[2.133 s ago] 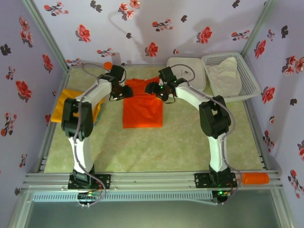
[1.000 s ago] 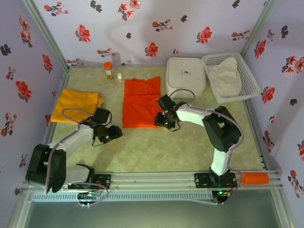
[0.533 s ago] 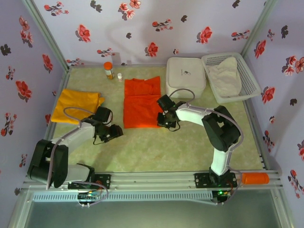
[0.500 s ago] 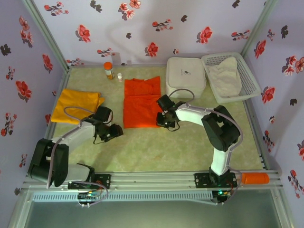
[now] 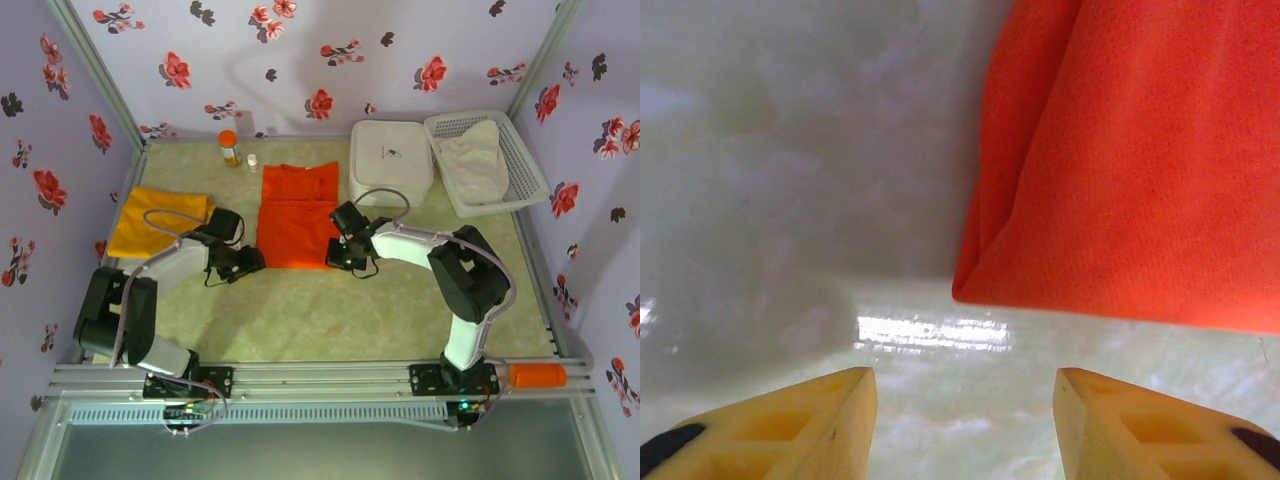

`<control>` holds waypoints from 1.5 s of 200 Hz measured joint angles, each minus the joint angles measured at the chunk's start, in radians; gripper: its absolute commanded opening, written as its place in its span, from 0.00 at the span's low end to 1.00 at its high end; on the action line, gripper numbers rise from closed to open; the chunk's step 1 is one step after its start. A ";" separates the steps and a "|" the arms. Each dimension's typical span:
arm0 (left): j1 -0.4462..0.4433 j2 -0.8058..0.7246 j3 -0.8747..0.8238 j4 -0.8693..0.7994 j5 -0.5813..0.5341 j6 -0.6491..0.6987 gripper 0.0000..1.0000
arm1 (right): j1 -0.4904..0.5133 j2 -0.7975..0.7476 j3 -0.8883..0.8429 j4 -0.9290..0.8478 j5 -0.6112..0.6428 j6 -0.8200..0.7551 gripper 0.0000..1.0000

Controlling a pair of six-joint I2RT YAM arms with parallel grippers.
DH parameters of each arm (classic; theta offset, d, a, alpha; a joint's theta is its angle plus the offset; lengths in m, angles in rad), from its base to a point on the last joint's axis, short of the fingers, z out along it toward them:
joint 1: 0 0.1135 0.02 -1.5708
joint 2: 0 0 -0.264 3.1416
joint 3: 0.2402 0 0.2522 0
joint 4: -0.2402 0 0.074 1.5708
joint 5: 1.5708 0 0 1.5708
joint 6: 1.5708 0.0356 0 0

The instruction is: Fold and stack the t-shirts

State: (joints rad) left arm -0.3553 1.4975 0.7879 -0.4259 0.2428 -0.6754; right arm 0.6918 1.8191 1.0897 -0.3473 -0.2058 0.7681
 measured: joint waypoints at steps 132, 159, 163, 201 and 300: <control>-0.001 0.148 0.087 0.003 -0.007 -0.001 0.16 | -0.032 -0.015 -0.053 0.039 -0.024 0.000 0.00; -0.022 0.159 0.084 0.074 0.001 -0.006 0.00 | -0.037 -0.025 -0.059 0.045 -0.027 -0.001 0.00; -0.029 0.159 0.081 0.095 0.002 -0.012 0.00 | -0.037 -0.027 -0.061 0.047 -0.027 -0.001 0.00; -0.062 0.121 0.018 0.180 0.004 -0.032 0.00 | -0.040 -0.075 -0.093 0.050 -0.031 -0.009 0.00; -0.169 -0.368 -0.168 0.045 -0.061 -0.159 0.00 | -0.039 -0.313 -0.257 0.040 -0.058 -0.063 0.00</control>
State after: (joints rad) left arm -0.5247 1.1297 0.6201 -0.3809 0.1822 -0.8345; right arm 0.6525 1.5059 0.8326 -0.3077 -0.2638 0.7055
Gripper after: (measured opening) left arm 0.044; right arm 0.044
